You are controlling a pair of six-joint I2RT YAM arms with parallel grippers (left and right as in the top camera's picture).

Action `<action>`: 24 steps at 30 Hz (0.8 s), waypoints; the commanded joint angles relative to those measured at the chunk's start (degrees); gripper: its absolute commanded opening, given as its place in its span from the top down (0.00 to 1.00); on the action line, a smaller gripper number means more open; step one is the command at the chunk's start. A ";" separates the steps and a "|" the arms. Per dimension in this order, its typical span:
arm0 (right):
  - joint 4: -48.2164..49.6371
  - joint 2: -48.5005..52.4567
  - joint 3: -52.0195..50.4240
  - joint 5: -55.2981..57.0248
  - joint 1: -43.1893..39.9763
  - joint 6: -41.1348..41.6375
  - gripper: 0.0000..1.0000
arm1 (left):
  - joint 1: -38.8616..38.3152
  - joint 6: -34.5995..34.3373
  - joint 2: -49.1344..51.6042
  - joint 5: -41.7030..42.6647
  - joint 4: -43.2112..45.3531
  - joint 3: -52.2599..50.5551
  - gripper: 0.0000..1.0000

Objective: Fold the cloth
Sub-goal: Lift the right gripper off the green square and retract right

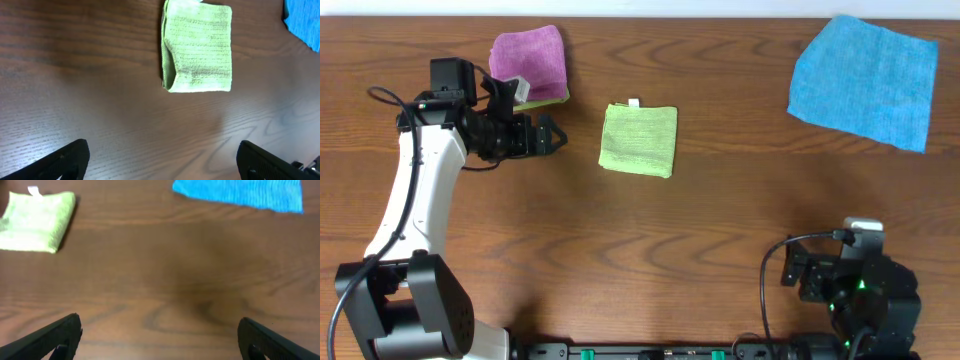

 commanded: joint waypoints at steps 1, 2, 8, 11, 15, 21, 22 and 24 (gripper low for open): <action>-1.90 -0.39 -0.52 -0.39 -0.39 1.09 0.01 | 0.15 0.87 -0.42 -0.42 -0.22 0.72 0.05; -2.71 -0.39 -0.52 -0.39 -0.42 1.09 0.01 | 0.15 1.11 -0.42 -0.48 -0.17 0.72 0.05; -5.29 -0.39 -0.70 -0.39 -0.42 1.09 0.01 | -0.20 1.53 -0.42 -3.21 -1.70 0.72 0.05; -5.44 -0.42 -1.84 -0.39 -0.42 1.09 0.01 | -0.74 2.32 -0.42 -5.99 -3.54 0.72 0.05; -3.63 -0.81 -4.07 -0.39 -0.42 1.09 0.01 | -1.09 3.65 -0.42 -6.19 -4.87 0.66 0.05; 4.92 -6.62 -13.00 -0.39 -0.42 1.09 0.01 | -1.09 3.65 -0.42 -6.19 -4.83 0.66 0.05; 4.79 -8.76 -14.62 -0.39 -0.42 1.09 0.01 | -1.09 3.65 -0.42 -6.19 -4.83 0.66 0.05; 4.90 -11.93 -16.76 -0.39 -0.42 1.09 0.01 | -1.09 3.65 -0.42 -6.16 -4.83 0.63 0.05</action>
